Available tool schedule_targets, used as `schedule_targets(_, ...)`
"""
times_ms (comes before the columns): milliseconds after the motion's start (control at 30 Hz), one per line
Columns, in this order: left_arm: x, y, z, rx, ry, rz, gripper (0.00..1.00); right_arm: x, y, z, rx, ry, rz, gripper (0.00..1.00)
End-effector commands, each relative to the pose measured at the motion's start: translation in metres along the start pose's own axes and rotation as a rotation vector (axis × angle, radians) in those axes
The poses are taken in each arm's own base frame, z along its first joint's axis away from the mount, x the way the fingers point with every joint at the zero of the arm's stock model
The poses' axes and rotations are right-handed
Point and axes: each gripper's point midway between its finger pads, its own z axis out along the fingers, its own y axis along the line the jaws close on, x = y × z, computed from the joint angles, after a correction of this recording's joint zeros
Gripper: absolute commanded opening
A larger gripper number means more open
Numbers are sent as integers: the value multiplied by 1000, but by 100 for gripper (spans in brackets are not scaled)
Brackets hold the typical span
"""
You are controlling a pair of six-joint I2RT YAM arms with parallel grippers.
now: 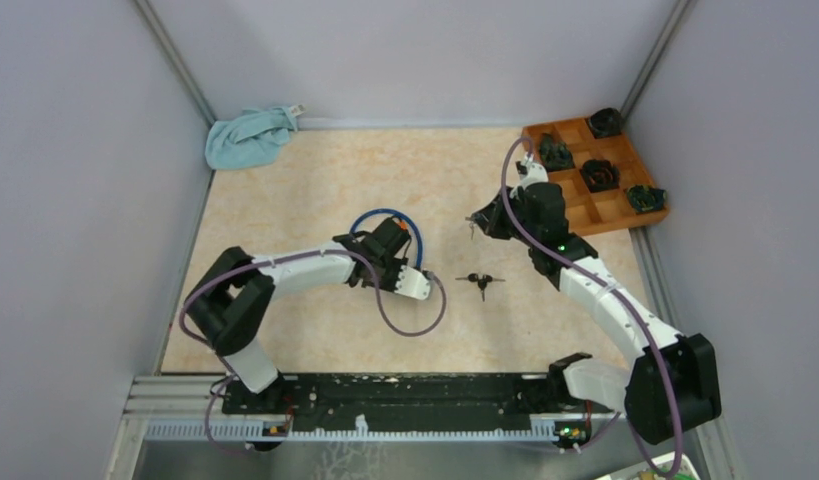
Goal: Unlock with the key
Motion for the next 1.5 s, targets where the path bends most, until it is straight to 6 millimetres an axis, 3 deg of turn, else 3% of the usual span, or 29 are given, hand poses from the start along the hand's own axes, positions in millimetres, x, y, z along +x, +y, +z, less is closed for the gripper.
schedule_targets(0, -19, -23, 13, 156, 29, -338, 4, -19, 11, -10, -38, -68, -21, 0)
schedule_targets(67, -34, -39, 13, 293, -13, -377, 22, -20, 9, -12, -30, -70, -27, 0)
schedule_targets(100, -42, -42, 11, 338, -43, -378, 28, -21, 9, -14, -28, -73, -30, 0)
schedule_targets(133, -53, -38, 4, 364, -98, -374, 41, -22, 10, -15, -28, -75, -31, 0)
schedule_targets(167, -62, -35, -5, 388, -152, -359, 59, -23, 9, -16, -27, -77, -32, 0)
schedule_targets(200, -69, -32, -13, 405, -200, -335, 92, -24, 9, -17, -27, -80, -31, 0)
schedule_targets(233, -73, -28, -22, 415, -235, -295, 99, -24, 8, -18, -27, -80, -28, 0)
schedule_targets(367, -70, 4, -44, 362, -298, -80, 100, -31, 3, -23, -11, -101, -12, 0)
schedule_targets(467, -62, 36, -44, 282, -336, 65, 100, -35, -1, -28, 0, -115, 1, 0)
schedule_targets(600, -60, 74, -27, 149, -367, 260, 100, -38, -2, -31, 3, -122, 16, 0)
schedule_targets(867, -72, 107, 21, 73, -384, 496, 96, -33, -1, -40, -7, -125, 36, 0)
schedule_targets(1300, -80, 92, 54, 123, -424, 684, 100, -33, 4, -49, -22, -134, 43, 0)
schedule_targets(1467, -79, 78, 61, 246, -418, 672, 83, -35, 2, -52, -7, -143, 39, 0)
